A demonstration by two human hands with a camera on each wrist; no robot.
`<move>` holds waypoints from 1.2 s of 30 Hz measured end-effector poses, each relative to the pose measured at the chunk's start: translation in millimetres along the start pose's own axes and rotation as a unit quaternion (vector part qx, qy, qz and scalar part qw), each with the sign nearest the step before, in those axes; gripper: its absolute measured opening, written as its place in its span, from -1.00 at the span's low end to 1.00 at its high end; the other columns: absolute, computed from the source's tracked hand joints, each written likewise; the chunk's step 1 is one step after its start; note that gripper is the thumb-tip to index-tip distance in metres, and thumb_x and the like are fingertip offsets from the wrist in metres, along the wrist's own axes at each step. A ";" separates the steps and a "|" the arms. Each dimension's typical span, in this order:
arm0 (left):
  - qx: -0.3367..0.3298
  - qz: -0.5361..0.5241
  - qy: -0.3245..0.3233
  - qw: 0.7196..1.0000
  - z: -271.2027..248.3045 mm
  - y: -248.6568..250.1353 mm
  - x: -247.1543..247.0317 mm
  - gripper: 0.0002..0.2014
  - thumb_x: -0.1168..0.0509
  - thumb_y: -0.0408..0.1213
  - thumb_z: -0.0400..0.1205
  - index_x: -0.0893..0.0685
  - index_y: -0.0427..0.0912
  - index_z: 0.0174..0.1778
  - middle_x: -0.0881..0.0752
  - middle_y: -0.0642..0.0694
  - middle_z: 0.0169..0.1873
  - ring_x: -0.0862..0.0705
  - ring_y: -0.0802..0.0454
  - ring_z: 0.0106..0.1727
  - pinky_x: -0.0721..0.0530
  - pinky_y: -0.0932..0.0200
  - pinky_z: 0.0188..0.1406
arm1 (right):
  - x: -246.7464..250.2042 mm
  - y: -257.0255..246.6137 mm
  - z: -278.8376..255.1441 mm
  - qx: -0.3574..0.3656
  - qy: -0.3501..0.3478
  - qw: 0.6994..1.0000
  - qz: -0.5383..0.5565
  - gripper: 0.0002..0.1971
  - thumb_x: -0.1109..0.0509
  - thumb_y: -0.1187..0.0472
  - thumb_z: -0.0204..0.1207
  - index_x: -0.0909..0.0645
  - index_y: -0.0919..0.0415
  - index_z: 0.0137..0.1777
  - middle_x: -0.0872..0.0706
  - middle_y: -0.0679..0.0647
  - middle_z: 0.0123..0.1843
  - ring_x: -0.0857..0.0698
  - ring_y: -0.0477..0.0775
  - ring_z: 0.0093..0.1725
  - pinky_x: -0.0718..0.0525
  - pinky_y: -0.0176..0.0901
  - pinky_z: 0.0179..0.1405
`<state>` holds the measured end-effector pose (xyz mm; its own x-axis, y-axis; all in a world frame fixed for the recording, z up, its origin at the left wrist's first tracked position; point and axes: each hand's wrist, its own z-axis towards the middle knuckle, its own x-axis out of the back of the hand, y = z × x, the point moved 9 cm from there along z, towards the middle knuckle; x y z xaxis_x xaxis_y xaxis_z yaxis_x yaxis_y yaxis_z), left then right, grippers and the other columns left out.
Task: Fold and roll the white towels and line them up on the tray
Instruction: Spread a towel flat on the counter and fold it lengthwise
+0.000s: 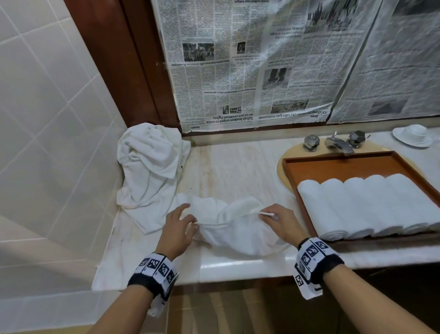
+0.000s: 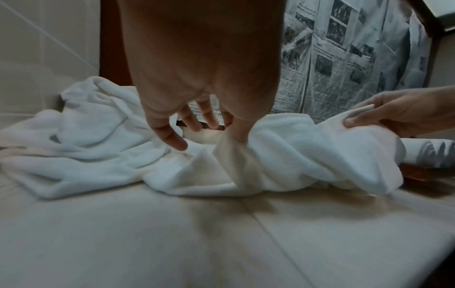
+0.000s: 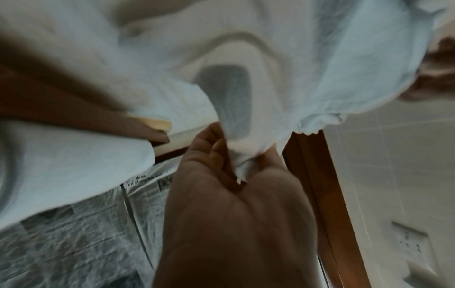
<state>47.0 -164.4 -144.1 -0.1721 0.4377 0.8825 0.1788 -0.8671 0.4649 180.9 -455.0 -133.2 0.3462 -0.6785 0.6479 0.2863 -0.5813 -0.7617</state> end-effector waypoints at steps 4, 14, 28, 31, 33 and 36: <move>0.070 0.039 -0.137 0.987 14.7 -12.5 -41.4 -0.72 -0.18 0.05 0.63 -0.72 0.02 0.04 -0.43 -0.04 0.58 -0.42 -0.28 0.49 -0.49 -0.26 0.41 | -39.0 2.6 6.7 -0.010 -0.042 0.999 0.004 -0.88 -0.51 0.20 0.58 -0.76 0.23 0.03 -0.69 -0.09 -0.02 -0.68 0.07 0.15 -0.52 -0.20 0.17; -0.005 -0.103 -0.122 0.987 -33.2 29.9 -57.9 -0.88 -0.24 -0.21 0.62 -0.63 -0.14 -0.17 -0.73 -0.11 -0.34 -0.60 -0.02 -0.29 -0.40 0.13 -0.27 | -77.0 11.6 -36.2 -0.084 -0.111 0.990 0.017 -0.79 -0.54 -0.08 0.46 -0.62 -0.09 -0.01 -0.76 -0.19 -0.04 -0.68 -0.15 -0.01 -0.61 -0.13 0.05; -0.063 -0.128 -0.320 0.936 -143.8 97.3 -111.1 -0.76 -0.24 -0.02 0.68 -0.73 0.08 0.17 -0.79 0.18 0.12 -0.70 0.24 0.15 -0.62 0.24 0.20 | -72.3 26.8 -158.0 -0.080 -0.173 0.973 0.128 -0.86 -0.58 0.01 0.34 -0.73 -0.06 -0.14 -0.81 -0.12 -0.10 -0.74 -0.15 -0.02 -0.68 -0.03 0.14; -0.060 -0.144 -0.347 0.925 -158.4 107.4 -113.8 -0.93 -0.31 -0.07 0.66 -0.69 0.13 -0.01 -0.77 0.18 -0.03 -0.67 0.26 0.00 -0.62 0.20 0.17 | -57.1 30.2 -169.0 -0.072 -0.177 0.970 0.149 -0.88 -0.60 0.10 0.35 -0.76 0.04 -0.15 -0.82 -0.02 -0.10 -0.76 -0.06 -0.01 -0.67 -0.05 0.11; -0.054 -0.145 -0.323 0.934 -159.9 111.5 -104.2 -0.97 -0.33 -0.11 0.65 -0.67 0.14 -0.07 -0.74 0.17 -0.14 -0.62 0.30 -0.13 -0.61 0.23 0.05 | -42.1 26.2 -171.3 -0.060 -0.174 0.969 0.164 -0.90 -0.59 0.13 0.37 -0.77 0.05 -0.14 -0.82 0.01 -0.11 -0.76 -0.06 -0.04 -0.67 -0.11 0.06; -0.058 -0.148 -0.265 0.951 -155.4 119.6 -78.5 -0.95 -0.33 -0.13 0.66 -0.69 0.09 -0.04 -0.76 0.14 -0.16 -0.65 0.30 -0.15 -0.59 0.27 -0.05 | -15.0 8.9 -166.6 -0.009 -0.152 0.973 0.172 -0.94 -0.58 0.17 0.44 -0.76 0.08 -0.14 -0.81 0.05 -0.15 -0.71 -0.14 -0.13 -0.62 -0.19 -0.05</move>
<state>-68.6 -339.4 -168.9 0.3189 0.6981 0.6410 0.0859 -0.6949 0.7140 29.4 -524.8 -148.6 0.6681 -0.6713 0.3211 0.0930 -0.3528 -0.9311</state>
